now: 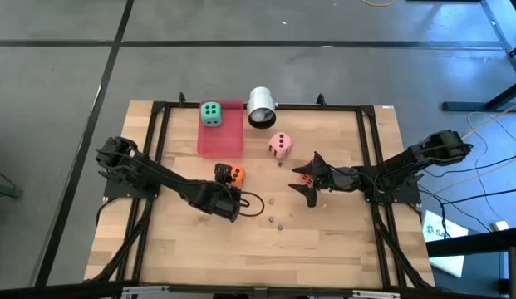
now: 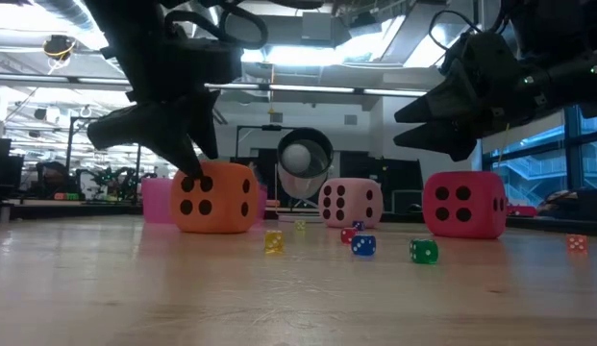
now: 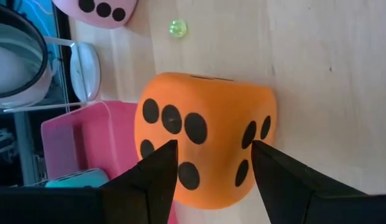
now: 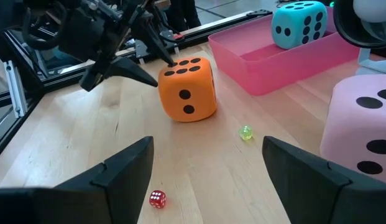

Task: Pick & Place Dice
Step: Put the big orange dice into the red bin

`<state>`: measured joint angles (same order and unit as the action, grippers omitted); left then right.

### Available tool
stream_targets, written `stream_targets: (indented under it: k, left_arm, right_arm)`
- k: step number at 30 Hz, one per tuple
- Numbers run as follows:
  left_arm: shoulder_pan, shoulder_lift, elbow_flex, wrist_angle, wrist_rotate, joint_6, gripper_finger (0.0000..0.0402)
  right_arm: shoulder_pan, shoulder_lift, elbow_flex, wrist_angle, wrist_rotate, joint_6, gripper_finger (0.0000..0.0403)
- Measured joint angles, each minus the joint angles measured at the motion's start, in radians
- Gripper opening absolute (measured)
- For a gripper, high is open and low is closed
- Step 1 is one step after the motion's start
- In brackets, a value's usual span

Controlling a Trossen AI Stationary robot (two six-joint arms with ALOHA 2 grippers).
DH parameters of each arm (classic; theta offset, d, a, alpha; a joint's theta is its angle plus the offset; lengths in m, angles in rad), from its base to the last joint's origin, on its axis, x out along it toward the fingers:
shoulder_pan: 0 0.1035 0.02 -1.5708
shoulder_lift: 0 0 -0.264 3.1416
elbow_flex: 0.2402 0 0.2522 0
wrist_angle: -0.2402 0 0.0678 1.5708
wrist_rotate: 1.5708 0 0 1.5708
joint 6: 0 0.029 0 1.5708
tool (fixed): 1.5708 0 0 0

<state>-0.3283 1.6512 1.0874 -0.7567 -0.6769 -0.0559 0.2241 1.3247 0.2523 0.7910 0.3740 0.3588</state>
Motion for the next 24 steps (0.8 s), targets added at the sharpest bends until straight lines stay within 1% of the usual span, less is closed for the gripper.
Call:
stream_targets:
  k: [9, 17, 24]
  left_arm:
    - [0.021, 0.016, 0.000, -0.003, 0.019, 0.000, 0.0198]
    - [0.030, 0.075, 0.003, -0.005, -0.014, 0.016, 0.0195]
    - [0.031, 0.127, 0.003, -0.003, -0.041, -0.001, 0.0195]
  right_arm:
    - [0.000, 0.000, 0.000, 0.000, 0.000, 0.000, 0.0300]
    - [0.000, 0.000, 0.000, 0.000, 0.000, 0.000, 0.0300]
    - [0.000, 0.000, 0.000, 0.000, 0.000, 0.000, 0.0300]
